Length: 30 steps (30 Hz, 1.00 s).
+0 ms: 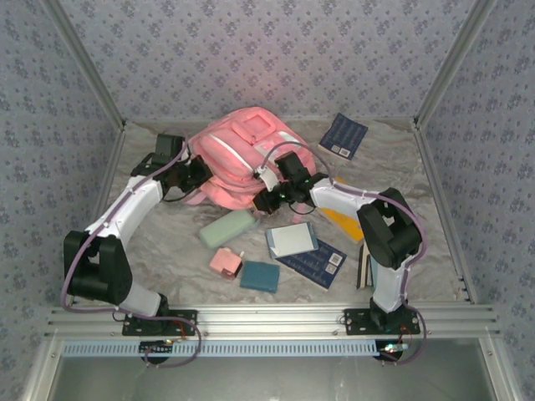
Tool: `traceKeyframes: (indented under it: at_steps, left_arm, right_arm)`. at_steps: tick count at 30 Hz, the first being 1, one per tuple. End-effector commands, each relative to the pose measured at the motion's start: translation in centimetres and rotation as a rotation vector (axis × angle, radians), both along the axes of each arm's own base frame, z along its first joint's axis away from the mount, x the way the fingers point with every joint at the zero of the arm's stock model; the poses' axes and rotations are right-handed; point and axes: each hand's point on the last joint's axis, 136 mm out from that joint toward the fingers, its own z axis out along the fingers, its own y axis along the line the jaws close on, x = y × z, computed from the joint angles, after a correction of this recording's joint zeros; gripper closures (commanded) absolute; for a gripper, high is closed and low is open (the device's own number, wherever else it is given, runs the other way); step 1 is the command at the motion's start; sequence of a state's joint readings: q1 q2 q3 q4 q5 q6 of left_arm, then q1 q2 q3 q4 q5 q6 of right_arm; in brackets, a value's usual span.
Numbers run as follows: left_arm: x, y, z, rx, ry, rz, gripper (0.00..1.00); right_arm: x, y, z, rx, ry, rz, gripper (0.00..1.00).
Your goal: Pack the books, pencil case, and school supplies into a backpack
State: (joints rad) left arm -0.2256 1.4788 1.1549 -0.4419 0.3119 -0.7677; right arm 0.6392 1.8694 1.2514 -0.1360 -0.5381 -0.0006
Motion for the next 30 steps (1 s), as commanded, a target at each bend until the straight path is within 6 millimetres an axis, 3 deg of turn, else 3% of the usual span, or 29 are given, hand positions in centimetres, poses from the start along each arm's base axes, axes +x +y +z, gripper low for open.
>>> traceKeyframes:
  at_steps: [1, 4, 7, 12, 15, 20, 26, 30]
  left_arm:
    - [-0.9, -3.7, 2.8, -0.093, -0.082, -0.123, 1.00]
    - [-1.1, -3.7, 2.6, -0.084, -0.079, -0.128, 1.00]
    - [-1.6, -2.8, 2.5, -0.040, -0.064, -0.112, 0.99]
    - [-2.1, 0.4, 3.2, 0.024, -0.074, -0.057, 0.59]
    - [-2.3, 2.4, 3.6, 0.093, -0.079, -0.030, 0.45]
    - [-2.2, 2.7, 3.0, 0.109, -0.037, -0.038, 0.43]
    - [-1.7, 2.5, -0.4, 0.109, 0.078, -0.037, 0.43]
    - [-0.4, 2.7, -2.3, 0.037, 0.126, 0.016, 0.43]
  right_arm:
    - [-1.3, 3.5, 3.0, 0.086, -0.035, 0.091, 0.90]
    - [-1.3, 3.7, 3.4, 0.089, -0.027, 0.084, 0.93]
    - [-0.1, 2.0, 3.4, 0.088, -0.027, 0.032, 1.00]
    - [0.1, -1.3, 2.9, 0.058, -0.055, 0.014, 1.00]
    - [-0.6, -2.9, 1.8, -0.042, -0.105, 0.052, 1.00]
    - [-1.6, -5.1, -0.6, -0.158, -0.161, 0.101, 1.00]
    - [-1.1, -6.7, -1.4, -0.191, -0.190, 0.096, 1.00]
    - [-0.8, -7.1, -1.4, -0.176, -0.176, 0.086, 1.00]
